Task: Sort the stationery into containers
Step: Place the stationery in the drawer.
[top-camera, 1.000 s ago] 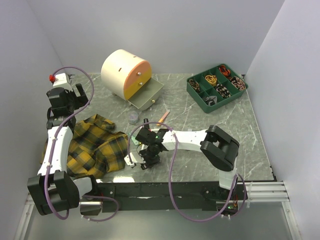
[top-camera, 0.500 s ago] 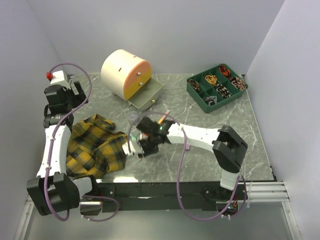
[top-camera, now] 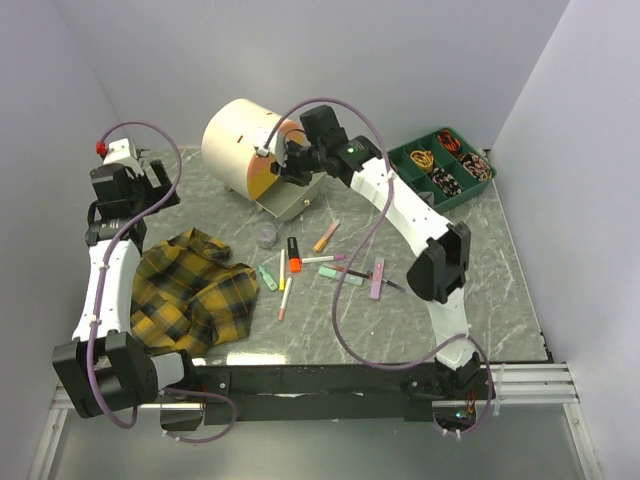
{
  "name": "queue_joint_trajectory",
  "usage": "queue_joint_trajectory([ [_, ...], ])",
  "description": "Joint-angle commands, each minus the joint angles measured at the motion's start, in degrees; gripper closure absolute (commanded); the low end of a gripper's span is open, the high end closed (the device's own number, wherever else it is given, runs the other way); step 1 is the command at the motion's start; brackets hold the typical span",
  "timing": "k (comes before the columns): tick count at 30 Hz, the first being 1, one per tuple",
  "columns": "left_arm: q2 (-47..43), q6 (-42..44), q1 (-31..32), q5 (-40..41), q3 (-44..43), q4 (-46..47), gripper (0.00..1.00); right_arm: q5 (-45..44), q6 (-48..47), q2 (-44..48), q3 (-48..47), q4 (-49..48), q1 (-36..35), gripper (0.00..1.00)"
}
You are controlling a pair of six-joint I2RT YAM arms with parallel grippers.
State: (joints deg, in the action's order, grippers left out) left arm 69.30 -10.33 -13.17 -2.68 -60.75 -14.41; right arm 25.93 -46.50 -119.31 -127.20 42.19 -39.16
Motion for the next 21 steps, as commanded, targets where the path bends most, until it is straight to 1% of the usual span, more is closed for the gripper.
queue_joint_trajectory([
  [1, -1.3, -1.4, -0.6, -2.1, -1.0, -1.3, 0.01, 0.3, 3.7, -4.3, -0.9, -0.6, 1.6, 0.75],
  [2, -1.7, -0.1, -0.6, -1.8, -0.8, -1.2, 0.01, 0.0, 3.4, -3.5, 1.2, -2.8, 2.1, 0.75],
  [3, -1.8, 0.2, -0.6, -0.3, -1.0, -1.3, 0.01, -0.3, 3.6, -2.9, 5.9, -7.8, 2.3, 0.75],
  [6, -2.1, 1.5, -1.8, 0.8, -2.1, -1.5, 0.01, 0.0, 5.0, -2.2, 9.9, -13.2, 3.3, 0.75],
  [9, -2.1, 2.2, -3.1, 0.9, -2.4, -1.5, 0.01, 0.0, 7.2, -4.0, 8.2, -13.6, 4.0, 0.75],
  [12, -1.8, 1.2, -5.1, 0.0, -2.1, -1.6, 0.01, 0.2, 10.0, -4.4, 8.3, -15.5, 4.7, 0.75],
  [21, -0.8, 1.4, -6.8, -1.1, -3.0, -2.1, 0.01, -1.1, 11.1, -8.7, 6.9, -17.1, 5.0, 0.74],
])
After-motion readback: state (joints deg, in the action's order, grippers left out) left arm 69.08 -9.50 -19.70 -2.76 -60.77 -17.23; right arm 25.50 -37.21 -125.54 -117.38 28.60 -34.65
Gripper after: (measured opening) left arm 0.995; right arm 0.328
